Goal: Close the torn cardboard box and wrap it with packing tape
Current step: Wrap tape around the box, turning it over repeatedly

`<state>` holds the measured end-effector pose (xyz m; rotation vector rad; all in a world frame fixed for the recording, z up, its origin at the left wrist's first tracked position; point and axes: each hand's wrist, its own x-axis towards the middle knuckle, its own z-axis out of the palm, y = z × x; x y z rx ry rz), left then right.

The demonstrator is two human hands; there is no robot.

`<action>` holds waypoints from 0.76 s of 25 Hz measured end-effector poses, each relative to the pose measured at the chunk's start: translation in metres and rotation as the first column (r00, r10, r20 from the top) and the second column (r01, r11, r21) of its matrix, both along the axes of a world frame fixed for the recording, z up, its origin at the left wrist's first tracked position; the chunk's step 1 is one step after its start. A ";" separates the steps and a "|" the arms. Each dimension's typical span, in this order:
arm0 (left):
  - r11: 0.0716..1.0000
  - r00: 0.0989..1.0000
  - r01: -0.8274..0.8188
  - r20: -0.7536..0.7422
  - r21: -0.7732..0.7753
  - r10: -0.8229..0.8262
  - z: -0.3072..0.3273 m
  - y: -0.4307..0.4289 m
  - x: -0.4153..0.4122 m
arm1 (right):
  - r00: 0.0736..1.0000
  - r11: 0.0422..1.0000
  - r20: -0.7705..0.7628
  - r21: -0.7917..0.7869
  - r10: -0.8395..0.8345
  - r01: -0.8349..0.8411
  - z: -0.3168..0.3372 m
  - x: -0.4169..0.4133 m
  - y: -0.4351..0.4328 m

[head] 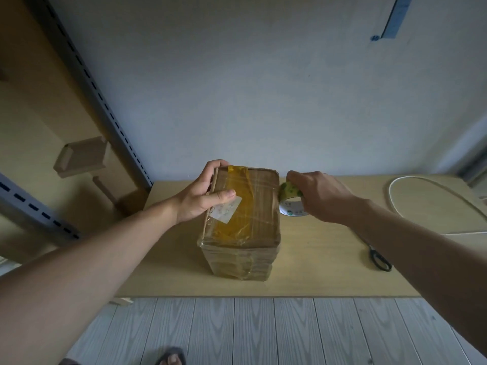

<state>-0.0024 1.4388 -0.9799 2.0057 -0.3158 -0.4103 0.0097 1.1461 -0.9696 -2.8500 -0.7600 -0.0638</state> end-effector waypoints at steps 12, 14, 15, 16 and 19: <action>0.581 0.981 -0.189 0.121 0.792 0.154 0.041 -0.112 -0.005 | 0.999 0.998 0.003 0.051 -0.049 0.048 -0.006 -0.003 -0.002; 0.648 0.978 -0.210 0.151 0.732 0.146 0.047 -0.103 -0.006 | 0.995 0.976 0.030 0.202 -0.091 0.083 -0.003 -0.007 -0.006; 0.699 0.976 -0.218 0.150 0.682 0.158 0.048 -0.097 -0.005 | 0.991 0.940 0.040 0.325 -0.125 0.106 -0.001 -0.010 -0.008; 0.764 0.973 -0.230 0.134 0.603 0.187 0.046 -0.090 -0.004 | 0.985 0.883 0.041 0.451 -0.166 0.130 0.002 -0.011 -0.007; 0.941 0.961 -0.268 -0.012 0.207 0.276 0.033 -0.069 -0.006 | 0.968 0.703 -0.024 0.683 -0.250 0.198 0.015 -0.007 -0.001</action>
